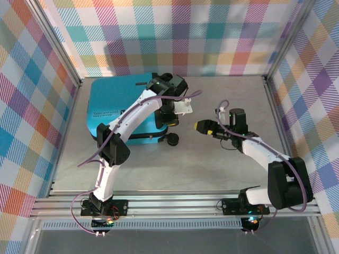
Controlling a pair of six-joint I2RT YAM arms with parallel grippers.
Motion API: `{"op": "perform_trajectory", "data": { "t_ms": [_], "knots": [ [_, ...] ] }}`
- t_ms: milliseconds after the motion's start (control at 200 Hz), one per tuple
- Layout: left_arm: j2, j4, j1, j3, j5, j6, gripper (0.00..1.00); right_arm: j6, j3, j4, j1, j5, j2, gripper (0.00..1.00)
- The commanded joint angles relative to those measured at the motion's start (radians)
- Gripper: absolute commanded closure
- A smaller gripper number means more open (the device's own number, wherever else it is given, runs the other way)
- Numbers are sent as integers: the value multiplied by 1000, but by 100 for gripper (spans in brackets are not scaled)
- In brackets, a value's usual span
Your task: Pack the luggage
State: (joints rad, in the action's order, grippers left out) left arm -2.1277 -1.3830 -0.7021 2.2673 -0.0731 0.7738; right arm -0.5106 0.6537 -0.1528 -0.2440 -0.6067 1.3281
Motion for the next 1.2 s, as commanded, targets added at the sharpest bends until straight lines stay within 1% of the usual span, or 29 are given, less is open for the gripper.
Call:
{"op": "perform_trajectory", "data": {
  "t_ms": [0,165,330,380,455,555,710,795,945,1045,1195],
  "knots": [
    [16,42,5,80,-54,-76,92,52,-55,-100,-67,101,-47,9],
    [46,79,4,120,-39,-118,92,121,-125,-183,-229,276,-86,10],
    [65,89,5,123,-27,-136,91,153,-129,-267,-363,407,-47,16],
    [66,94,5,123,-31,-143,91,164,-118,-303,-410,450,-13,18],
    [68,105,5,123,-41,-158,91,180,-95,-369,-476,502,52,24],
    [69,121,4,123,-50,-176,91,208,-76,-520,-558,552,147,28],
    [76,142,4,124,-68,-198,91,285,-36,-694,-666,637,299,35],
    [81,144,5,124,-63,-206,90,325,-14,-765,-701,704,368,37],
    [89,145,4,123,-63,-216,90,328,30,-840,-726,815,468,45],
    [90,145,4,123,-60,-217,90,348,70,-874,-741,884,524,47],
    [88,144,5,121,-59,-220,90,358,142,-887,-746,920,595,51]
  ]
}}
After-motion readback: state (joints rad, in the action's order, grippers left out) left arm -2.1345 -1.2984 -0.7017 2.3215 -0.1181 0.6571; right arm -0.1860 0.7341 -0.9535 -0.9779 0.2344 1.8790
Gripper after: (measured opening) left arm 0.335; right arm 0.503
